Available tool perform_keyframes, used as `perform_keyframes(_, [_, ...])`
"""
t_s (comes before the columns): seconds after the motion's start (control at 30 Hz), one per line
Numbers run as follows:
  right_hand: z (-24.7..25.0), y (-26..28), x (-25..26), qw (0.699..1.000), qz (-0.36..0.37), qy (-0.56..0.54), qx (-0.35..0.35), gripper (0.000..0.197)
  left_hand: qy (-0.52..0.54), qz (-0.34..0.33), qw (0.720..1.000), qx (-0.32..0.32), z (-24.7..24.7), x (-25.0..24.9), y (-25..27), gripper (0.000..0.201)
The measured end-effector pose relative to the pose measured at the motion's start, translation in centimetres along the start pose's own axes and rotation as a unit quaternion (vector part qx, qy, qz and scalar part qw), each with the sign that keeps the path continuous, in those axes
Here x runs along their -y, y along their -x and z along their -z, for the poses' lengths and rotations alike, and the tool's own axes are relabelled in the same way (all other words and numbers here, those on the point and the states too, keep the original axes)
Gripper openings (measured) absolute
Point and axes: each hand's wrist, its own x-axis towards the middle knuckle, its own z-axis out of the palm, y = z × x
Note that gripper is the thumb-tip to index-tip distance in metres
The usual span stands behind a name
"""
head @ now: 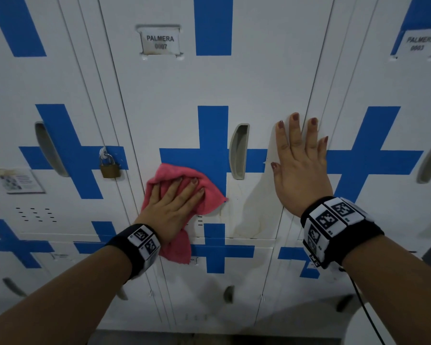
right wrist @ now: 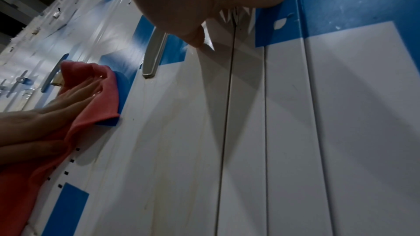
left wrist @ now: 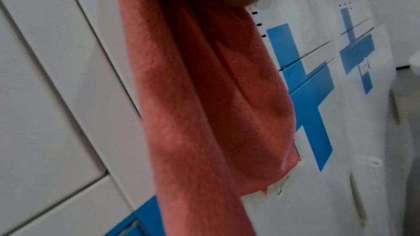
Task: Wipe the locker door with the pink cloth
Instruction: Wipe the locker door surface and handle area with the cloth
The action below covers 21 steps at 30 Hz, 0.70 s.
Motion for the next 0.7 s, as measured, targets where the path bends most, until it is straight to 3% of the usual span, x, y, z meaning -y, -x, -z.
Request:
perform_keyframes(0.07, [0.0,0.0,0.0,1.0,0.0,-0.001,-0.002,0.073,-0.01,-0.028,0.999,0.021,-0.3,-0.3,0.0,0.101])
perform_keyframes(0.17, [0.1,0.0,0.1,1.0,0.001,-0.001,-0.003,0.073,0.003,-0.061,0.992,0.114,-0.5,-1.2,0.3,0.134])
perform_keyframes(0.3, [0.1,0.0,0.1,1.0,0.001,0.003,0.001,0.072,-0.001,-0.088,0.96,0.267,-1.4,-2.0,1.6,0.124])
perform_keyframes(0.43, [0.0,-0.1,0.0,1.0,0.002,0.008,0.002,0.072,-0.017,-0.136,0.938,0.319,-1.6,-1.6,2.7,0.117])
perform_keyframes(0.57, [0.0,-0.1,0.0,1.0,0.002,0.006,0.001,0.073,-0.093,-0.225,0.911,0.332,-0.9,0.6,3.4,0.147])
perform_keyframes(0.63, [0.0,-0.1,0.0,1.0,0.004,0.007,0.001,0.073,-0.083,-0.202,0.914,0.342,-2.1,2.1,3.9,0.165])
perform_keyframes(0.7, [0.0,-0.1,0.0,1.0,0.004,0.006,0.002,0.073,-0.114,-0.218,0.905,0.347,-2.8,2.7,4.7,0.155])
